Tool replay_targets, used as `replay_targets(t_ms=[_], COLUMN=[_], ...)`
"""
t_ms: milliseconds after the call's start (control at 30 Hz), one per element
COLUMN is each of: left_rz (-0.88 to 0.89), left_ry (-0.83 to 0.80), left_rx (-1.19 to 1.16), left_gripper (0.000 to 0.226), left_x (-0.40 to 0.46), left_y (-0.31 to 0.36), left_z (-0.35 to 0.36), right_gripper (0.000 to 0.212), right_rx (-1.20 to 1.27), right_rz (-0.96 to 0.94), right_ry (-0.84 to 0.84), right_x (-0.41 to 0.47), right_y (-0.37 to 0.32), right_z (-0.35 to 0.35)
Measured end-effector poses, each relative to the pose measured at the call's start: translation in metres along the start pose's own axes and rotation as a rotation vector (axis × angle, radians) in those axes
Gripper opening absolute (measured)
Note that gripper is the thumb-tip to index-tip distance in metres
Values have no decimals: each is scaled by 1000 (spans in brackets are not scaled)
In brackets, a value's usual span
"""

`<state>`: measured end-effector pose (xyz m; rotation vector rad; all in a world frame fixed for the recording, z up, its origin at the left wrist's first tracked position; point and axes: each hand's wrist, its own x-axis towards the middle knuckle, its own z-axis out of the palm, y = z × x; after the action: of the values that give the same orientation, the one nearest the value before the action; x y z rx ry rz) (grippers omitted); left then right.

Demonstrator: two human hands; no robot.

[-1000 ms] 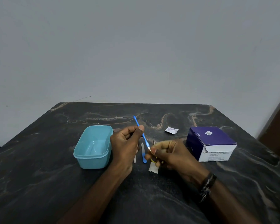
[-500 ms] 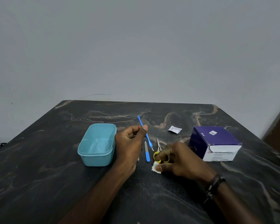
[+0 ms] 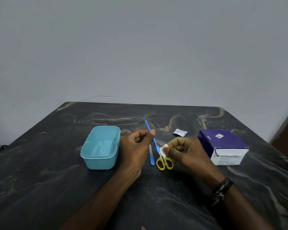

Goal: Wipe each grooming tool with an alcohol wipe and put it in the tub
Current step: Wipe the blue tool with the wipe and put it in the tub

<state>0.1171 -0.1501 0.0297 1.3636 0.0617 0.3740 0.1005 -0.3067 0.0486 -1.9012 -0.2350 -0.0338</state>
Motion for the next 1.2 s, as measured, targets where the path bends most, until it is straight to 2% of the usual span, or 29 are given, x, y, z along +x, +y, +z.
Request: replay_targets(t_ms=[200,400,533,767,1000,1200], left_rz=[-24,-25,-27,-26,-25,-17], left_ry=[1,3,-7,6,-30,-82], left_rx=[11,-17,4,6,1,64], left_gripper=[5,5,10,11,6,12], left_x=[1,0,1,2,1,-1], left_y=[-2,1,-3,-4,-3,-3], left_z=[0,-1,-1,-1,-1,-3], right_gripper=[14,10,10,25,23,31], right_rx=[135,-32,18,251,266,240], right_rz=[68,-19,-18,124,131,120], right_ry=[-29,135,55,-43,-56,-43], right_x=[-1,2,0,-2,-1,1], right_y=[-3,0,1,-4,-4,-1], right_z=[1,1,3,2,7,7])
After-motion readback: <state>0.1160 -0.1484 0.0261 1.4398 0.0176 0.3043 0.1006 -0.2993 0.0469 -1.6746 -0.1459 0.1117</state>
